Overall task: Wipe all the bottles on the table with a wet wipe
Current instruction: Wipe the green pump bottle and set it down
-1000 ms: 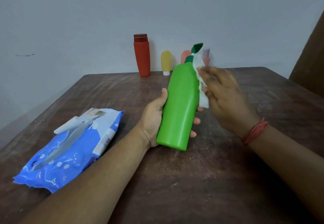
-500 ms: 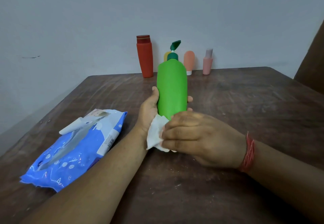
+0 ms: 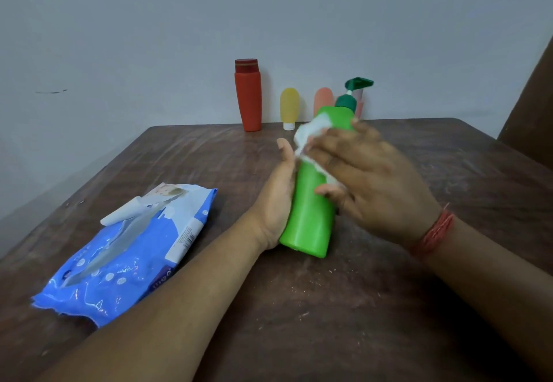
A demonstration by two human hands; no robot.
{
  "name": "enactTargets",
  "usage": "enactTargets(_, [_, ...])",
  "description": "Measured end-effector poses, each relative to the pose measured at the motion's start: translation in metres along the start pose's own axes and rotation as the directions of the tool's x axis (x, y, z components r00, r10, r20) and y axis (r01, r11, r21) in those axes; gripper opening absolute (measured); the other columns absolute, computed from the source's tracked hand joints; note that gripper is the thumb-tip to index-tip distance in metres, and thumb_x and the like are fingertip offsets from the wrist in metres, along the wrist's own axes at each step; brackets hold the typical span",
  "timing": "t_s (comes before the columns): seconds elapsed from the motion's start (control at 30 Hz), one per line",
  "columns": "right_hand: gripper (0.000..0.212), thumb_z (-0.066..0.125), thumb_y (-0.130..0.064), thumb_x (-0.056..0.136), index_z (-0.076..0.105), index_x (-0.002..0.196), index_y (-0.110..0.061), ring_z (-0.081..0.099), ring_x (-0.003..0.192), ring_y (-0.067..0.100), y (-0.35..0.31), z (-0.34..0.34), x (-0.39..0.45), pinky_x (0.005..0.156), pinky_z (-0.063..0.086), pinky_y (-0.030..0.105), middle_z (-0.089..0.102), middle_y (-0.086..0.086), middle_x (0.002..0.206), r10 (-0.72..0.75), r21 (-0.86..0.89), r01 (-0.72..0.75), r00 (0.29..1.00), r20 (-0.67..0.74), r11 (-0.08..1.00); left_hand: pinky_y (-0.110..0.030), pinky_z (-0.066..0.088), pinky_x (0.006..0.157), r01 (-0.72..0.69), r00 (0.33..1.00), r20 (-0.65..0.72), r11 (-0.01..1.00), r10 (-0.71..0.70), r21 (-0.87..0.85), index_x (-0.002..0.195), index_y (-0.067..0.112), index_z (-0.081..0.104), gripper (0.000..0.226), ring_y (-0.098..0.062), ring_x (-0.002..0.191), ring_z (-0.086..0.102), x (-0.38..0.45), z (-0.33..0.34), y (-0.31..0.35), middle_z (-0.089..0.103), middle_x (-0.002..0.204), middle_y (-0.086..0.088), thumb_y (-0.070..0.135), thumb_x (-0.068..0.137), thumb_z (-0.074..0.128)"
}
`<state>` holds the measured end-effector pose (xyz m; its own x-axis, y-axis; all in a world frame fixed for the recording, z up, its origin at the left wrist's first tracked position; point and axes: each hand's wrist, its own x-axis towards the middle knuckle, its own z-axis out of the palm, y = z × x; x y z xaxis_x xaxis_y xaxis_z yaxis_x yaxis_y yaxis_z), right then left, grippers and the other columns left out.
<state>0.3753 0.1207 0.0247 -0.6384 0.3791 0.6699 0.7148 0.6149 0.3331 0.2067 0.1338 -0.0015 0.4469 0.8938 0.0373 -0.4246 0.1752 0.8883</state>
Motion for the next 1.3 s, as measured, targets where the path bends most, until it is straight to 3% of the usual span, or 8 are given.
enactTargets(0.17, [0.063,0.030,-0.048,0.105,0.040,0.148,-0.003,0.034,0.144,0.029,0.019,-0.007,-0.004,0.119,0.024,0.049,0.040,0.015,0.153,0.244,-0.013,-0.244,0.970,-0.016,0.970,-0.046,0.055,0.077,-0.037,0.994,0.112,0.982,0.016,0.187,0.102,0.037,0.077,0.079,-0.031,0.079,0.066,-0.001,0.005,-0.003,0.068,0.106,-0.021,0.083,0.078,0.018])
enactTargets(0.3, [0.047,0.044,-0.032,0.104,0.055,0.138,-0.002,0.043,0.139,0.027,-0.004,0.003,-0.009,0.115,0.035,0.042,0.050,0.014,0.145,0.026,0.187,-0.029,1.000,0.017,0.982,-0.038,0.056,0.085,-0.077,0.997,-0.005,0.995,0.078,0.057,0.122,0.018,0.066,0.082,-0.024,0.097,0.068,0.000,0.002,-0.005,0.071,0.112,-0.012,0.073,0.092,0.013])
enactTargets(0.43, [0.024,0.060,-0.018,0.098,0.071,0.113,-0.003,0.061,0.113,0.027,-0.013,0.005,-0.011,0.102,0.046,0.040,0.066,0.011,0.118,-0.181,0.328,0.166,0.983,0.016,0.930,-0.035,0.059,0.069,0.030,0.995,-0.095,0.992,-0.041,-0.119,0.122,0.006,0.063,0.097,-0.026,0.083,0.069,0.003,-0.006,-0.001,0.071,0.098,-0.014,0.083,0.087,0.016])
enactTargets(0.53, [0.015,0.063,-0.015,0.095,0.073,0.097,-0.003,0.063,0.093,0.029,-0.015,0.002,-0.014,0.087,0.050,0.039,0.067,0.011,0.101,-0.216,0.407,0.197,0.976,0.003,0.892,-0.033,0.055,0.057,0.101,0.986,-0.110,0.971,-0.127,-0.219,0.132,0.003,0.056,0.113,-0.029,0.076,0.061,0.005,-0.009,0.001,0.062,0.098,-0.016,0.094,0.077,0.019])
enactTargets(0.7, [0.009,0.063,-0.006,0.093,0.069,0.089,-0.001,0.061,0.088,0.027,-0.011,0.003,-0.016,0.091,0.042,0.020,0.065,0.011,0.099,-0.140,0.416,0.119,0.990,0.021,0.902,-0.037,0.056,0.066,-0.060,0.970,-0.243,0.962,-0.007,-0.268,0.142,0.000,0.051,0.111,-0.030,0.080,0.063,0.009,-0.016,0.001,0.063,0.104,-0.019,0.087,0.084,0.014])
enactTargets(0.83, [0.007,0.063,0.001,0.090,0.070,0.089,-0.001,0.060,0.085,0.028,-0.018,0.002,-0.016,0.077,0.049,0.035,0.066,0.010,0.099,-0.120,0.370,0.123,0.992,-0.031,0.921,-0.036,0.058,0.072,-0.131,0.952,-0.304,0.947,0.038,-0.292,0.134,-0.001,0.058,0.106,-0.026,0.077,0.069,0.008,-0.017,0.005,0.070,0.100,-0.015,0.082,0.089,0.009])
enactTargets(1.07, [0.018,0.054,-0.006,0.098,0.071,0.101,-0.007,0.063,0.098,0.027,-0.045,0.004,-0.005,0.085,0.047,0.042,0.068,0.005,0.107,-0.259,0.267,0.258,0.965,-0.033,0.928,-0.033,0.057,0.080,0.028,0.964,-0.242,0.944,-0.113,-0.329,0.122,0.003,0.058,0.100,-0.028,0.095,0.065,0.003,-0.008,0.008,0.062,0.109,-0.016,0.089,0.083,0.025])
enactTargets(1.3, [0.024,0.060,0.004,0.089,0.071,0.109,-0.004,0.062,0.105,0.028,-0.035,0.008,-0.008,0.093,0.049,0.039,0.066,0.010,0.115,-0.003,0.348,0.028,0.997,-0.071,0.937,-0.030,0.059,0.065,-0.065,0.972,-0.233,0.938,-0.017,-0.340,0.111,0.001,0.064,0.102,-0.027,0.077,0.067,0.007,-0.011,0.008,0.067,0.093,-0.015,0.087,0.085,0.016])
